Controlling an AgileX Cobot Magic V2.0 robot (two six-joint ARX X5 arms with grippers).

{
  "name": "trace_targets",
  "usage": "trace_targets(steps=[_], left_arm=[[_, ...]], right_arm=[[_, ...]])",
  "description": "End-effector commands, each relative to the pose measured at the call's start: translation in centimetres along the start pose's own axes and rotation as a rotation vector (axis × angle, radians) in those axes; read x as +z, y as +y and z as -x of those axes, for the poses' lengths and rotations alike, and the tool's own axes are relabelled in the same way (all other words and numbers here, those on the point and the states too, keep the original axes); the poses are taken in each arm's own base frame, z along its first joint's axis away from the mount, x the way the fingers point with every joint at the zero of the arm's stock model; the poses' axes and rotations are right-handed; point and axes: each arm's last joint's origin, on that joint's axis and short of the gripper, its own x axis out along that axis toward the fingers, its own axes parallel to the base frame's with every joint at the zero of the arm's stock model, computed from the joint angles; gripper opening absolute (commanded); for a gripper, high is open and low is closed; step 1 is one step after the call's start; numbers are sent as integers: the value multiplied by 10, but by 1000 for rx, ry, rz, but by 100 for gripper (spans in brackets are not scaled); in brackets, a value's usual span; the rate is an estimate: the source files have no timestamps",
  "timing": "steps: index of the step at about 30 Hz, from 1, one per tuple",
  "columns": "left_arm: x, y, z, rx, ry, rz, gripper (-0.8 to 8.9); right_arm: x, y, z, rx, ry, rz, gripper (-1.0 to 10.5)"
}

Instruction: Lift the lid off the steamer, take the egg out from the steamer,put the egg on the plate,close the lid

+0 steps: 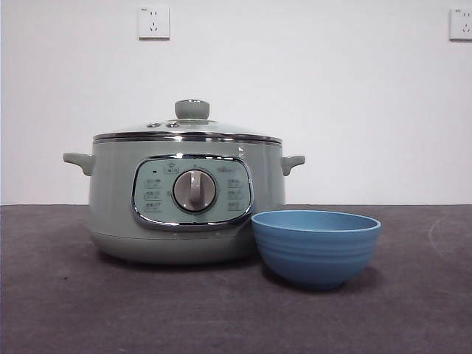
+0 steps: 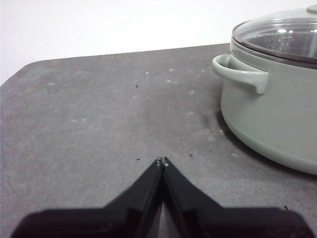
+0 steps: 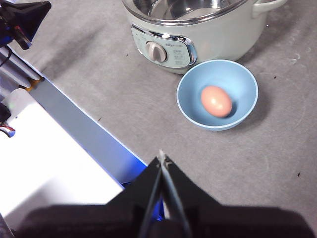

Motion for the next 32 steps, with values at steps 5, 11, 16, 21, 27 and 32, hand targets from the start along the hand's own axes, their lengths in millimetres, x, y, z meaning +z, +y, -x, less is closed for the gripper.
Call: trace_targets(steps=[5,11,16,21,27,32], left_arm=[[-4,0,-1,4,8,11,-3],[-4,0,-1,4,8,11,-3],[-4,0,-1,4,8,11,-3],[-4,0,-1,4,8,11,-3],[-4,0,-1,4,8,11,-3],[-4,0,-1,4,8,11,-3]], right_arm=[[0,0,-1,0,0,-6,1],[0,0,-1,-1,0,-6,1],[0,0,-1,-1,0,-6,1],[0,-2,7,-39,-74,37,1],[2,-11,32,-163,-419,39,1],[-21,-26,27,-370,-564,29,1]])
